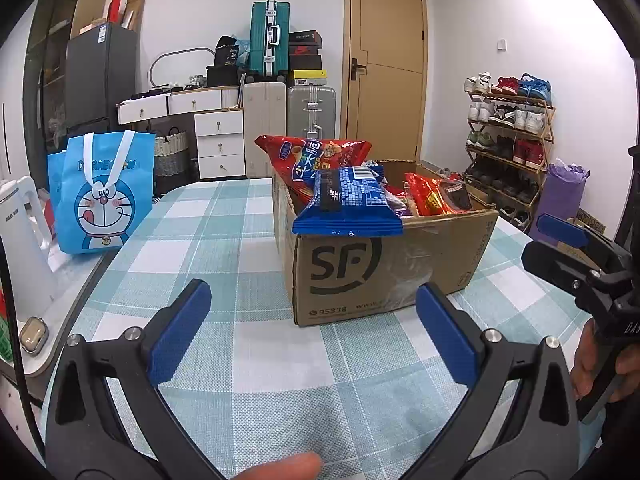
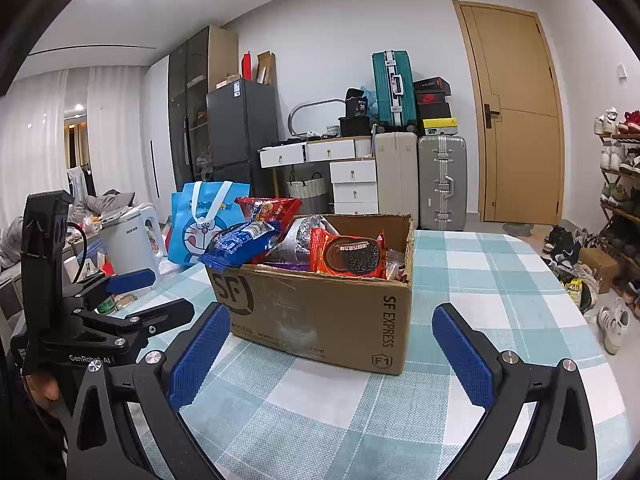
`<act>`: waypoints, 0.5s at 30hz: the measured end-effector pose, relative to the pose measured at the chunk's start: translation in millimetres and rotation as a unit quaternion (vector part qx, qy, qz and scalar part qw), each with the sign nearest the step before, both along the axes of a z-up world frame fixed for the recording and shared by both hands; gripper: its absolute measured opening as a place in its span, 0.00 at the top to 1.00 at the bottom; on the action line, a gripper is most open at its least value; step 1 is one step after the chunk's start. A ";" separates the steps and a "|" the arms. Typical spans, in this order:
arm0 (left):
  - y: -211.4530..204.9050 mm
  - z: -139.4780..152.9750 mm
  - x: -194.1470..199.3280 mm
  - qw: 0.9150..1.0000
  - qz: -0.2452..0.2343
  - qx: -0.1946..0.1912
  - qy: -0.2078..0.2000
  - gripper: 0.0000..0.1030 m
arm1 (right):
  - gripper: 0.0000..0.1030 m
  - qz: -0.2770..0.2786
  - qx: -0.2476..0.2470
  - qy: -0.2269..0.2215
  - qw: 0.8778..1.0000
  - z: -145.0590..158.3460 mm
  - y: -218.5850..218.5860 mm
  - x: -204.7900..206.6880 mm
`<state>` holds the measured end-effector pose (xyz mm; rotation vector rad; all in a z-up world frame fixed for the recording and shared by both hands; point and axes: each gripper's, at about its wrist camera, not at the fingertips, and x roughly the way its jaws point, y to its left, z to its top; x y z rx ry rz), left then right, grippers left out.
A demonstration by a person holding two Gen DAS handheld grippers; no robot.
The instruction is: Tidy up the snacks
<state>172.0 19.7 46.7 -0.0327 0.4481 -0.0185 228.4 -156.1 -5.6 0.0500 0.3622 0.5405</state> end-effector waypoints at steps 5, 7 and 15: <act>-0.2 0.0 0.1 1.000 0.000 0.000 -0.001 0.01 | 0.00 0.000 0.000 0.000 1.000 -0.1 0.0 0.0; -0.6 0.0 0.3 1.000 -0.001 0.001 -0.001 0.01 | 0.00 0.000 0.000 0.000 1.000 -0.2 0.0 0.1; -1.1 0.1 0.2 1.000 -0.001 0.001 -0.001 0.01 | 0.00 0.000 0.001 0.001 1.000 0.4 -0.8 -0.3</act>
